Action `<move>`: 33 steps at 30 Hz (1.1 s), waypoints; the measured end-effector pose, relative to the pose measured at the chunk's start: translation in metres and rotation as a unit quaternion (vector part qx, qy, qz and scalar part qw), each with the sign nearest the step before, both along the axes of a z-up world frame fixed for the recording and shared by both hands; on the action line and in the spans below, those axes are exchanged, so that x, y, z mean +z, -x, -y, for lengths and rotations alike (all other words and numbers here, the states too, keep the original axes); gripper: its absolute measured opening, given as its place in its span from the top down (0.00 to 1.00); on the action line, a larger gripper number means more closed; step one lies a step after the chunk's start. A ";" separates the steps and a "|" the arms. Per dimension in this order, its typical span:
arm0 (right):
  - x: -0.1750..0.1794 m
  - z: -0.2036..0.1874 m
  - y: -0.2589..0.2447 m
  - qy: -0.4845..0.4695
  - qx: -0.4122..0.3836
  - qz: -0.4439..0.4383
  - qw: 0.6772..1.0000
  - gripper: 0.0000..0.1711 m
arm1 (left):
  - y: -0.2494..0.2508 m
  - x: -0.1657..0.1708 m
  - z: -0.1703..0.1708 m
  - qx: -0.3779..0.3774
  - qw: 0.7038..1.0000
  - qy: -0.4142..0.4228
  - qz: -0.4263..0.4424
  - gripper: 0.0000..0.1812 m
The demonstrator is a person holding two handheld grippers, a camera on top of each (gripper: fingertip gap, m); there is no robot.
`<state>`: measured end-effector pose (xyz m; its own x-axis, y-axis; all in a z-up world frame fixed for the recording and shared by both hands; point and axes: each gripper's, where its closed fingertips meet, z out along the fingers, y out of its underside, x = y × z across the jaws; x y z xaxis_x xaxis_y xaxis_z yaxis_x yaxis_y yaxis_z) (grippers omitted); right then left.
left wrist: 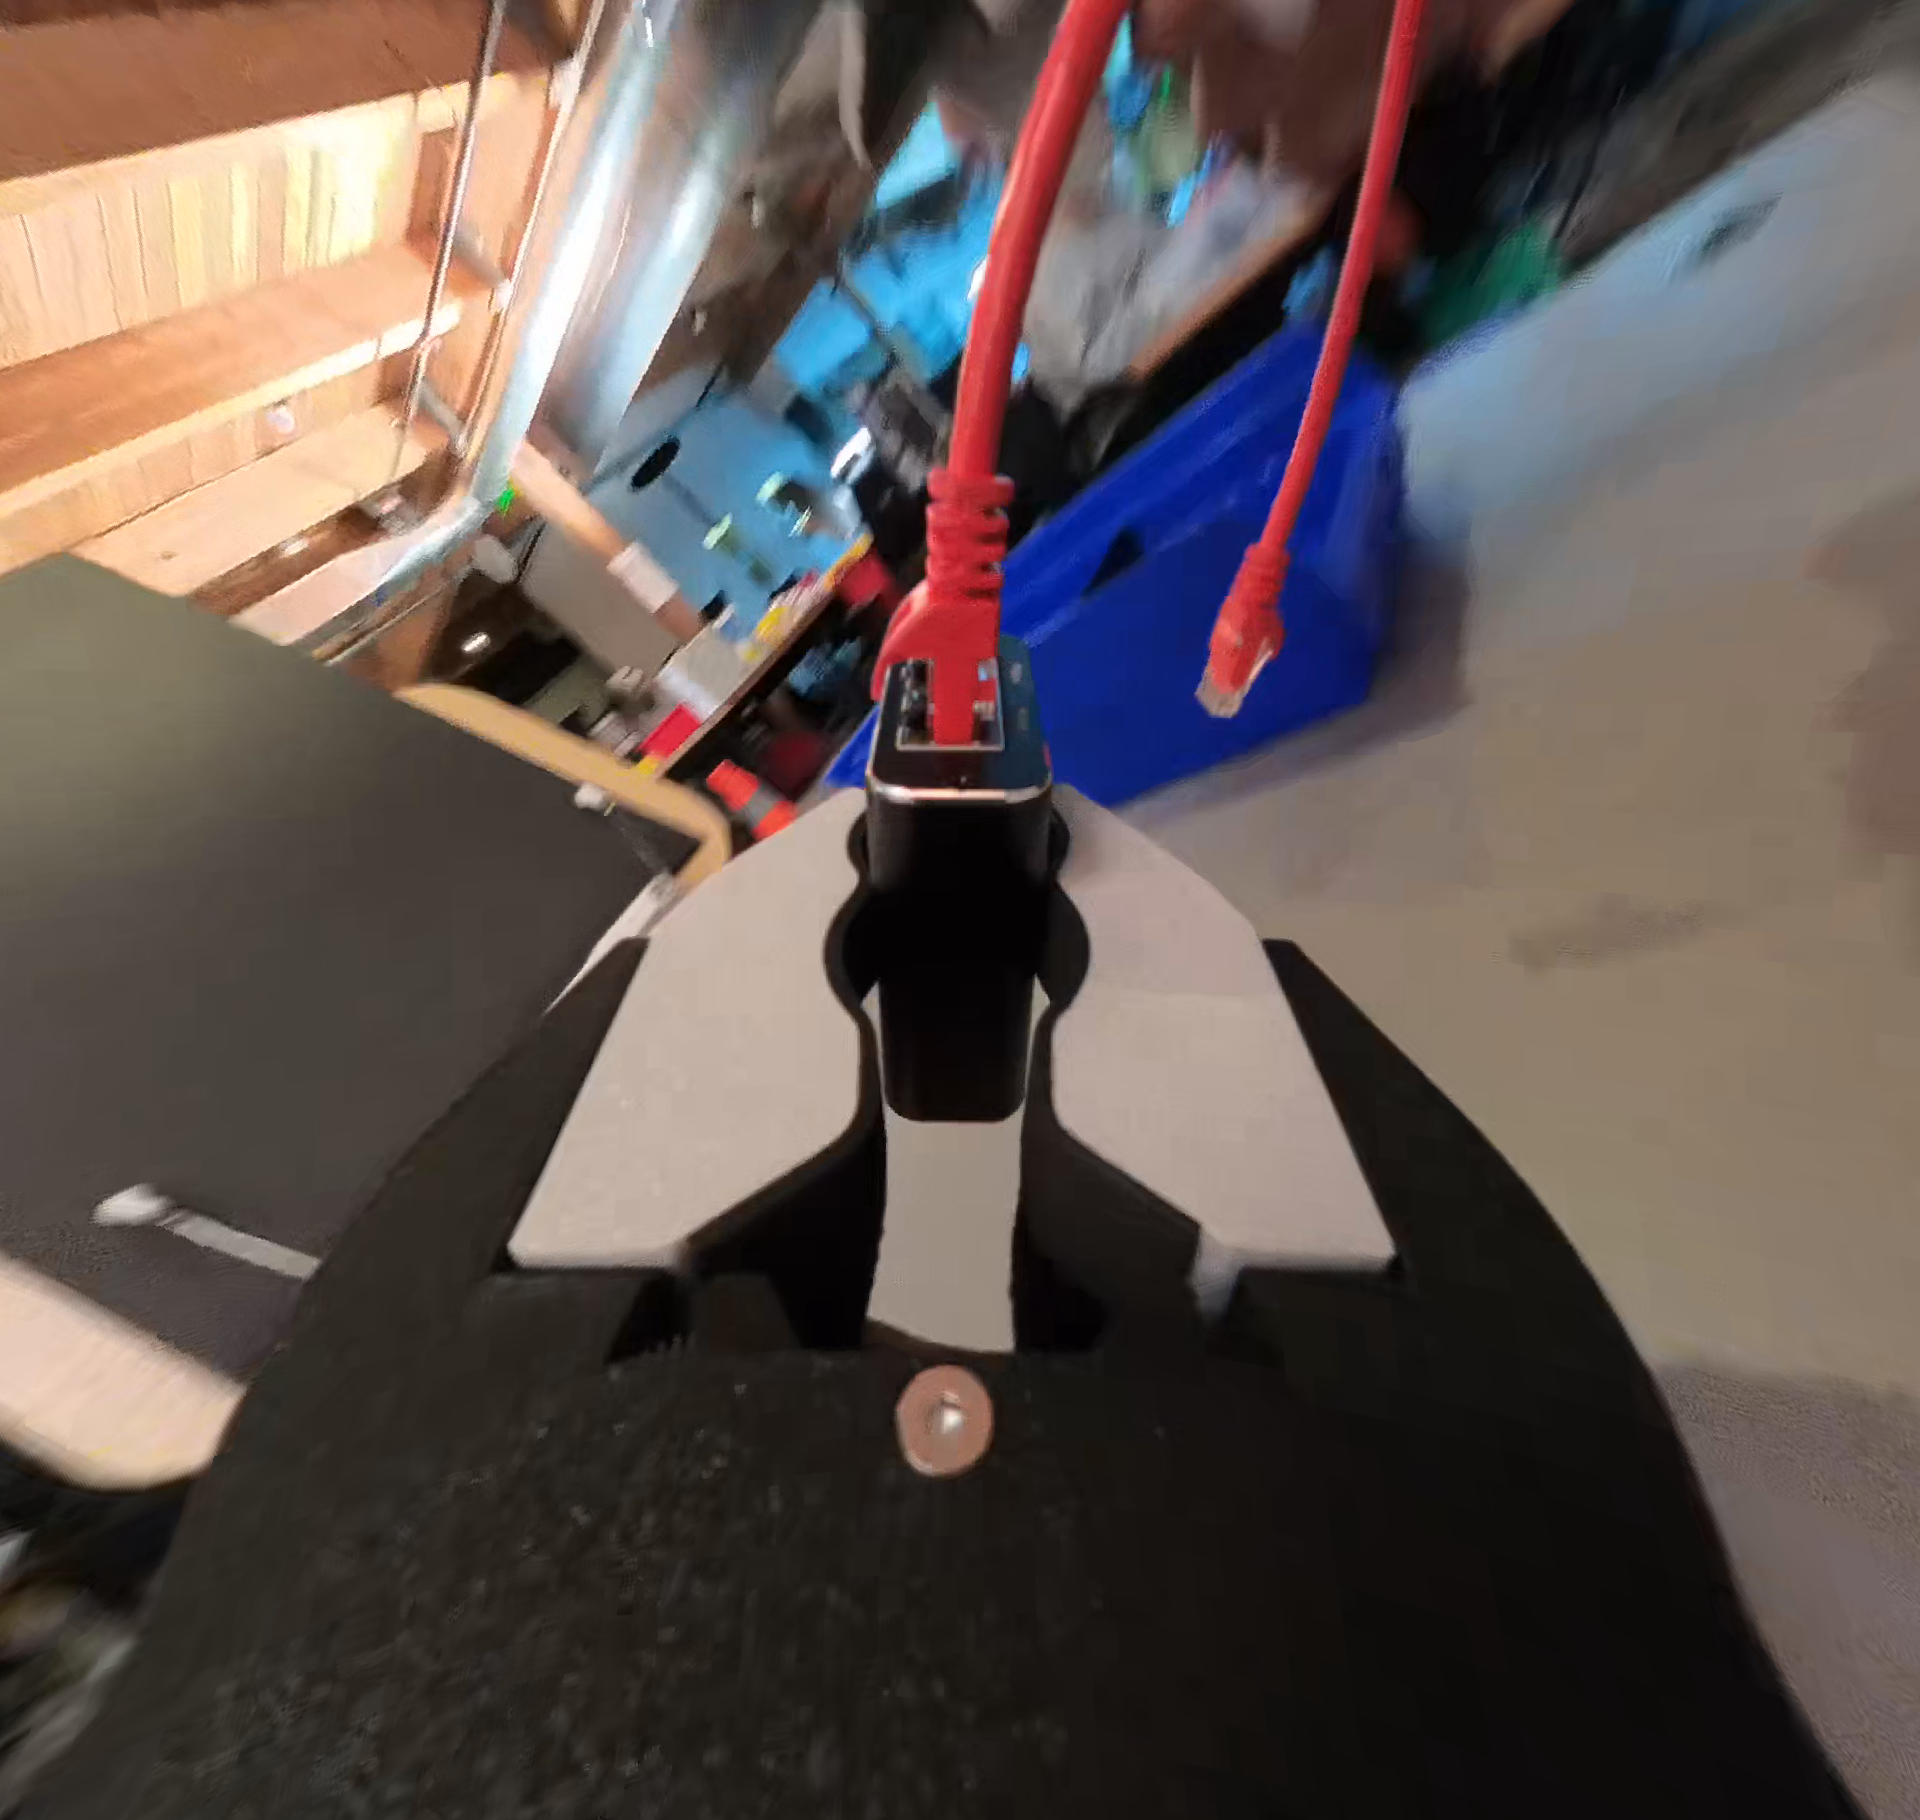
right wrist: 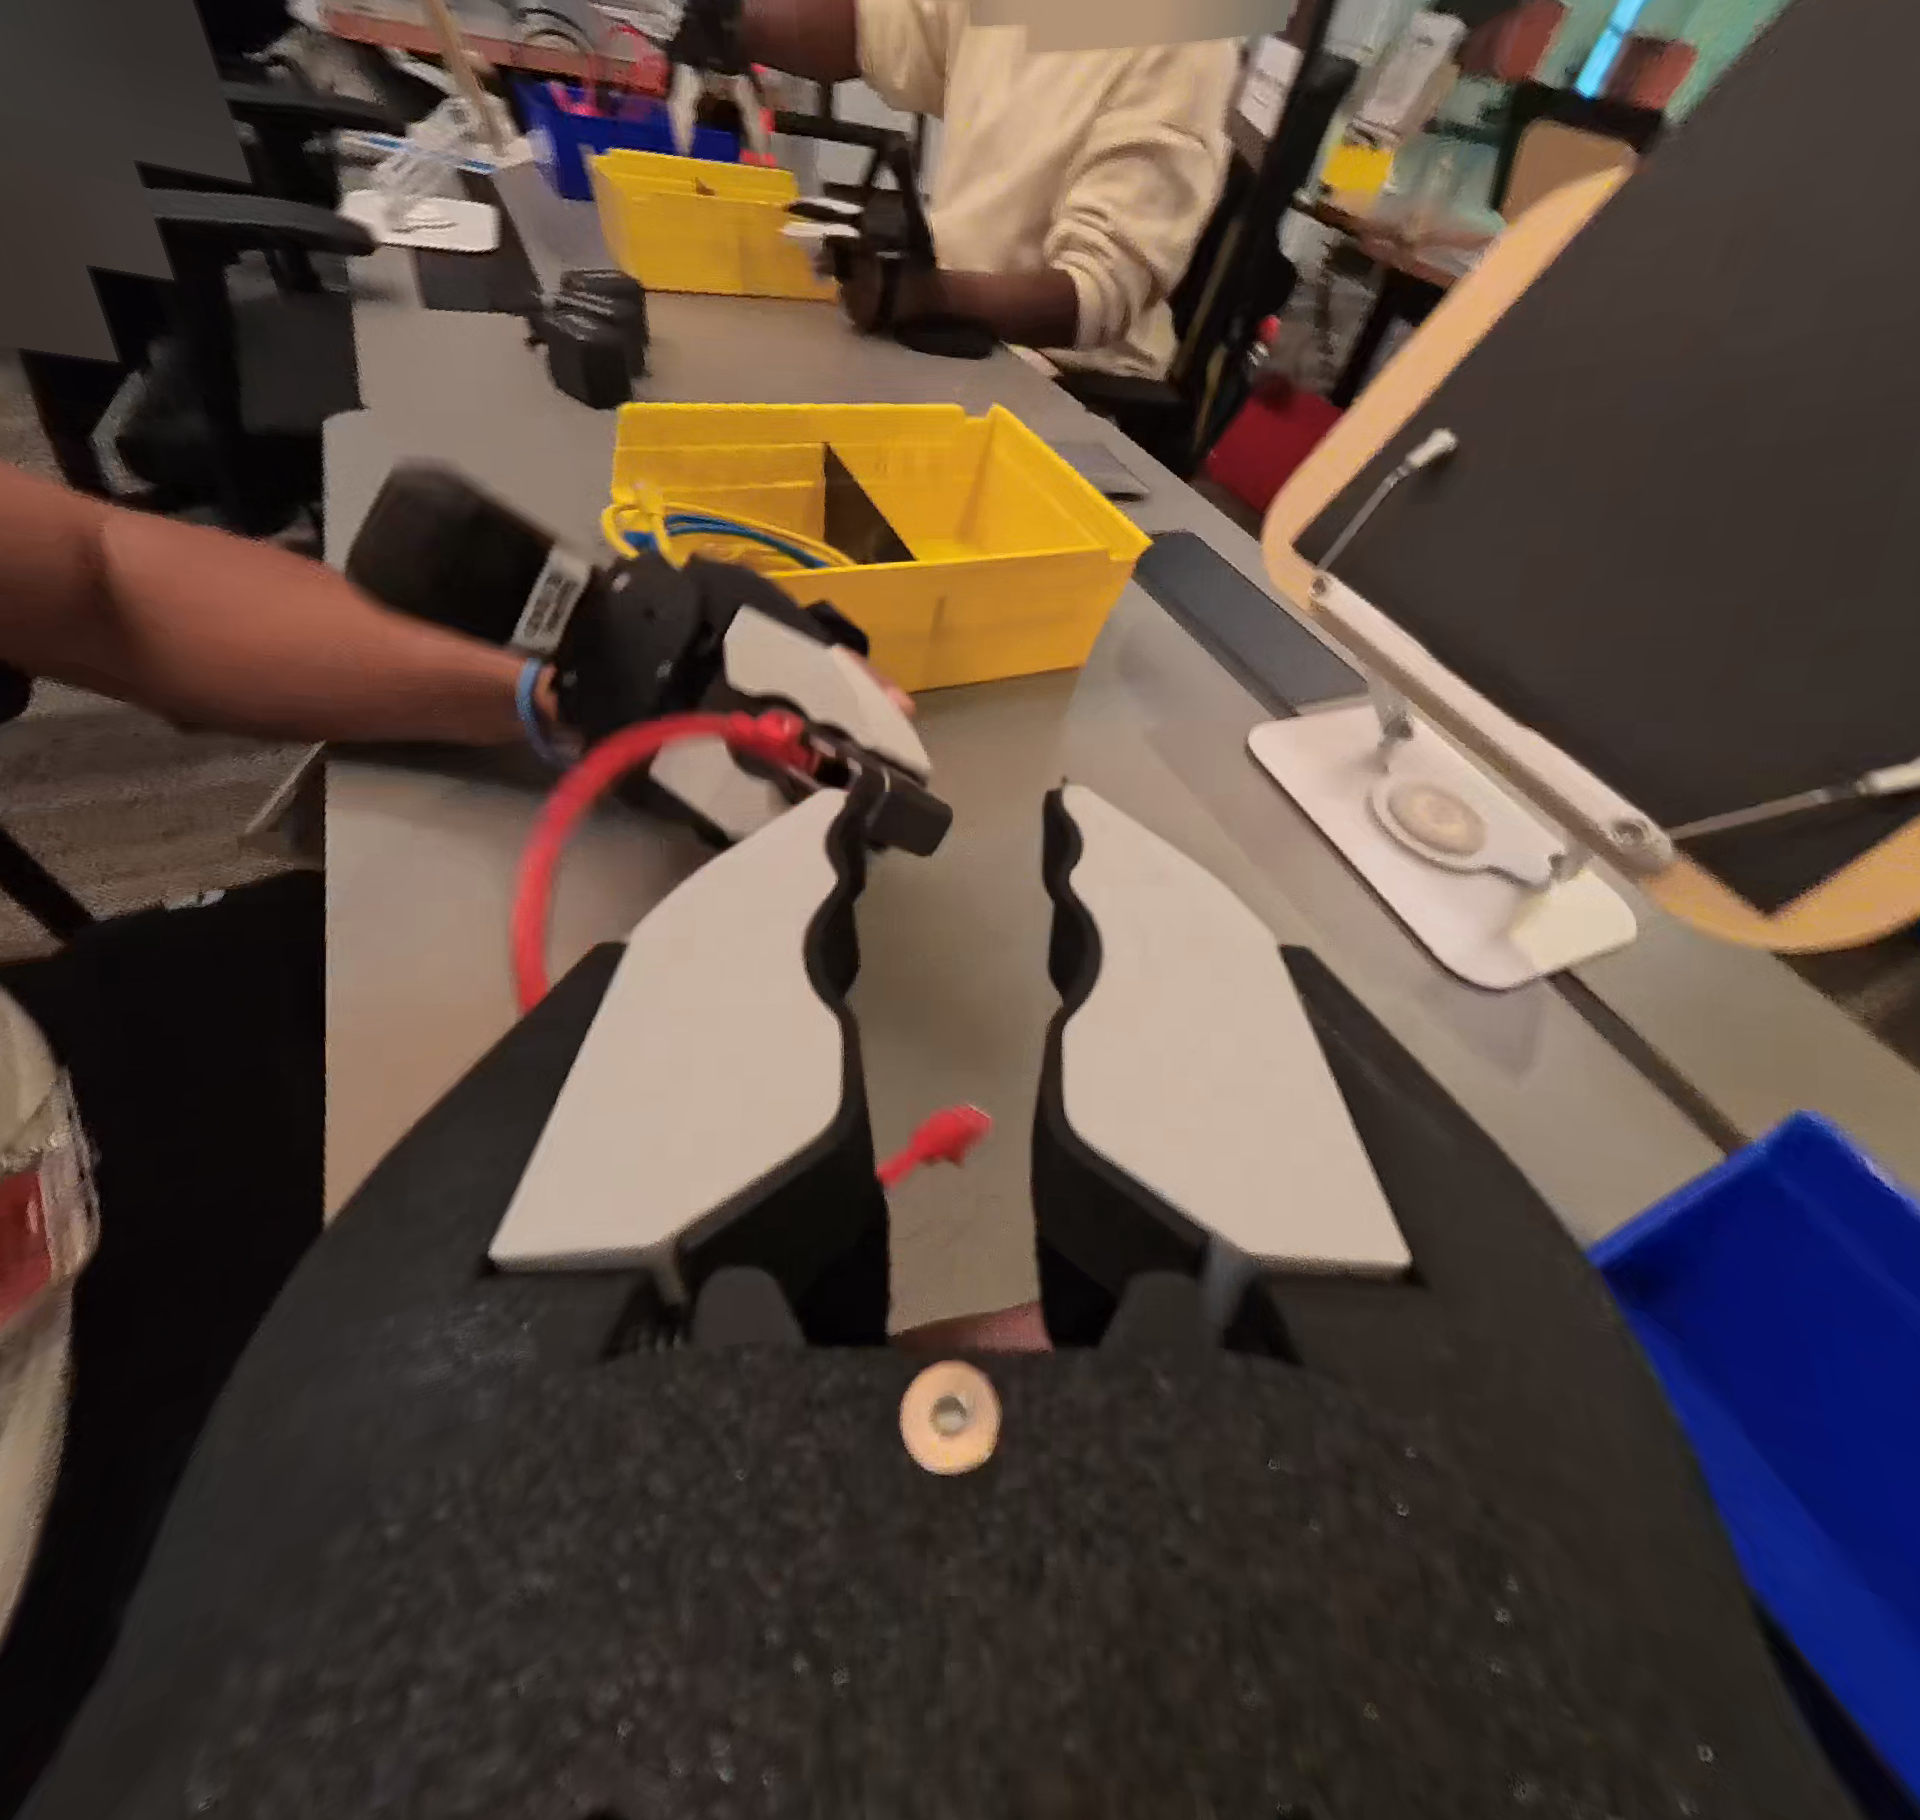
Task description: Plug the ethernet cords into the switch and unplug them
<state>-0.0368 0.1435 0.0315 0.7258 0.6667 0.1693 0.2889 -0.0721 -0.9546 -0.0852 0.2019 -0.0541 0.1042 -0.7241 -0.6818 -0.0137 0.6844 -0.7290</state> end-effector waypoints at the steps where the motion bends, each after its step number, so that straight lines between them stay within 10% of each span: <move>1: -0.003 0.002 0.005 -0.006 0.028 0.003 1.000 0.80 | 0.002 0.009 0.008 -0.044 0.998 0.032 0.013 0.86; 8: -0.035 0.001 0.072 -0.045 0.159 0.062 0.984 0.79 | 0.010 0.036 0.051 -0.217 0.967 0.134 0.005 0.86; 16: -0.056 -0.003 0.085 -0.050 0.165 0.176 0.969 0.86 | 0.007 0.014 0.063 -0.219 0.950 0.210 -0.078 0.83; 20: -0.058 -0.009 0.069 -0.102 0.088 0.262 0.955 0.86 | 0.020 0.010 0.059 -0.216 0.890 0.389 -0.101 0.56; 33: -0.053 0.019 0.101 -0.221 0.083 0.317 0.918 0.86 | 0.043 0.020 0.076 -0.296 0.755 0.578 -0.089 0.60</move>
